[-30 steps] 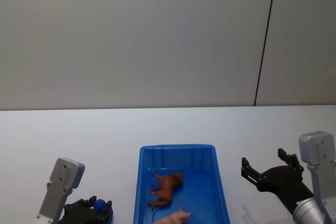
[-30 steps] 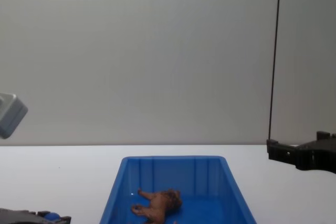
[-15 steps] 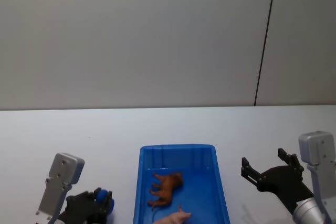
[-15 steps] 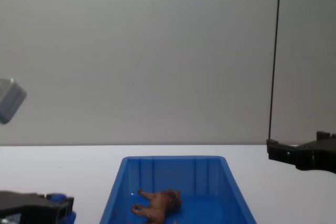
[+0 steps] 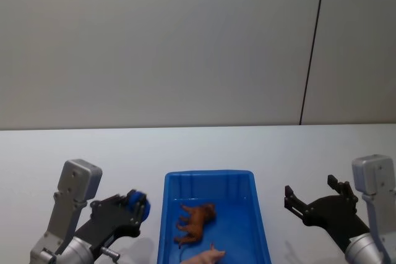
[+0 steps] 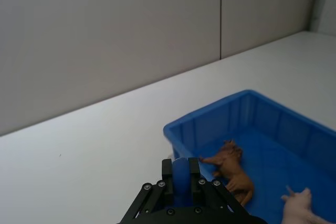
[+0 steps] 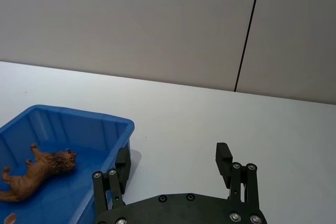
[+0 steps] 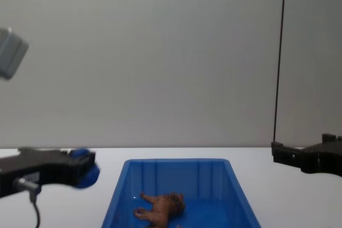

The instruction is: Pick up the two dolls from the table and place them into the box.

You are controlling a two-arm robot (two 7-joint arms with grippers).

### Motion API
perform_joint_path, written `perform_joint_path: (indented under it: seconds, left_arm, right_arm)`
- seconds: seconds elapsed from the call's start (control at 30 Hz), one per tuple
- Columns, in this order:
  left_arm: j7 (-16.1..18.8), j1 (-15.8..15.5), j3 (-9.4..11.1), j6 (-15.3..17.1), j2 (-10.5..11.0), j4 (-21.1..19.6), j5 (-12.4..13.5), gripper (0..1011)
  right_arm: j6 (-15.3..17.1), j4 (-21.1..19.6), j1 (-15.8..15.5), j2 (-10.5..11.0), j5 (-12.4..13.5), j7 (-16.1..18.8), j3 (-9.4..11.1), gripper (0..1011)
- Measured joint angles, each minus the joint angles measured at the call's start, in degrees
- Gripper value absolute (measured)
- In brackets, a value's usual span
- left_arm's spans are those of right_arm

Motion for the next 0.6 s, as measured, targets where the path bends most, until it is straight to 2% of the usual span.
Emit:
perform_joint_path:
  seconds: [0.3,0.6]
  left_arm:
    - [-6.1,-1.9,0.2,-5.1,-1.5,-0.5,0.2,133]
    - [-12.0,-4.1,1.0,-8.5,-3.7,0.6,-0.4,414]
  right_arm:
    - [0.0,0.0,0.0,0.0,0.0,0.0,0.0,1001]
    - [0.0,0.0,0.0,0.0,0.0,0.0,0.0,1001]
